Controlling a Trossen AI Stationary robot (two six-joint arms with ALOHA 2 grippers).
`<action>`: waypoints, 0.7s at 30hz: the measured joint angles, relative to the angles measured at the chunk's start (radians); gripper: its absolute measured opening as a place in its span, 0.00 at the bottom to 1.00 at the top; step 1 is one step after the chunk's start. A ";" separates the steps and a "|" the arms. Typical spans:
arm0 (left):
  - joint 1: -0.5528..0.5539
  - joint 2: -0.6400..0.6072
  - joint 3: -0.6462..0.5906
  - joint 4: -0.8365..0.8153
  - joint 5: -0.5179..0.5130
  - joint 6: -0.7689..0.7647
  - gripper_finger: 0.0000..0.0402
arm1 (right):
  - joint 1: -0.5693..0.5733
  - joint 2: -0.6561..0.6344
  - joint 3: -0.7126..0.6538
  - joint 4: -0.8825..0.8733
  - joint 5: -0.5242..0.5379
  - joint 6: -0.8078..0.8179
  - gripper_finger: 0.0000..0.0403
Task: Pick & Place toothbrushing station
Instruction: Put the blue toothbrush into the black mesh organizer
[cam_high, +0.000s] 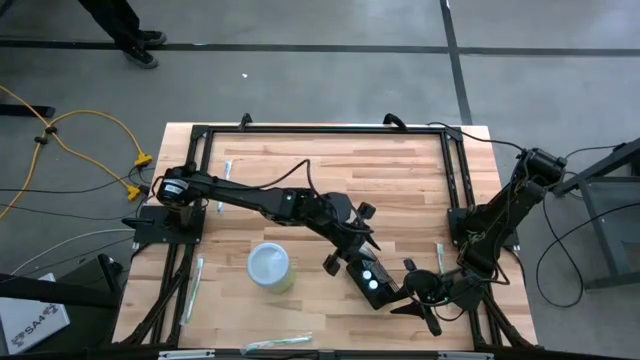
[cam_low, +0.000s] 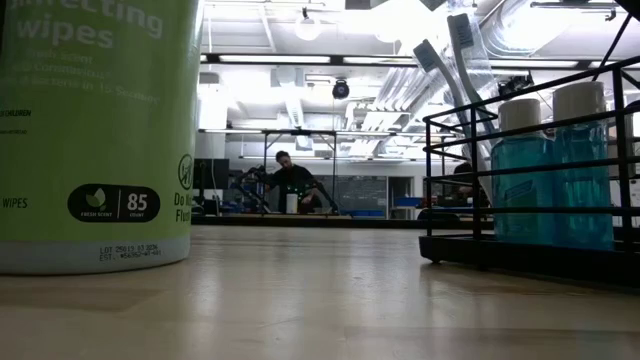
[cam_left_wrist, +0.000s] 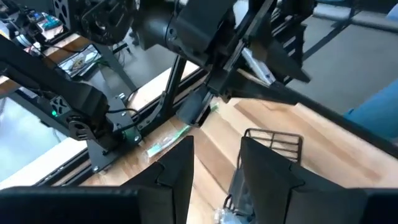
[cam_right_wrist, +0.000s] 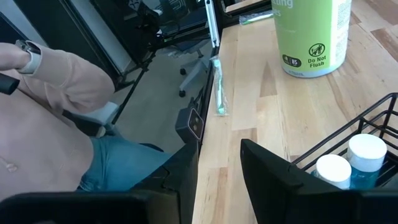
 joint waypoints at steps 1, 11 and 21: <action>0.000 -0.002 0.000 0.004 0.011 -0.009 0.32 | 0.000 0.000 0.000 0.000 0.000 0.002 0.28; 0.026 -0.027 0.000 -0.022 0.108 -0.106 0.32 | 0.000 0.000 0.000 -0.002 0.000 0.018 0.28; 0.052 -0.032 0.000 -0.028 0.132 -0.155 0.32 | 0.000 0.000 0.000 0.000 0.011 0.018 0.28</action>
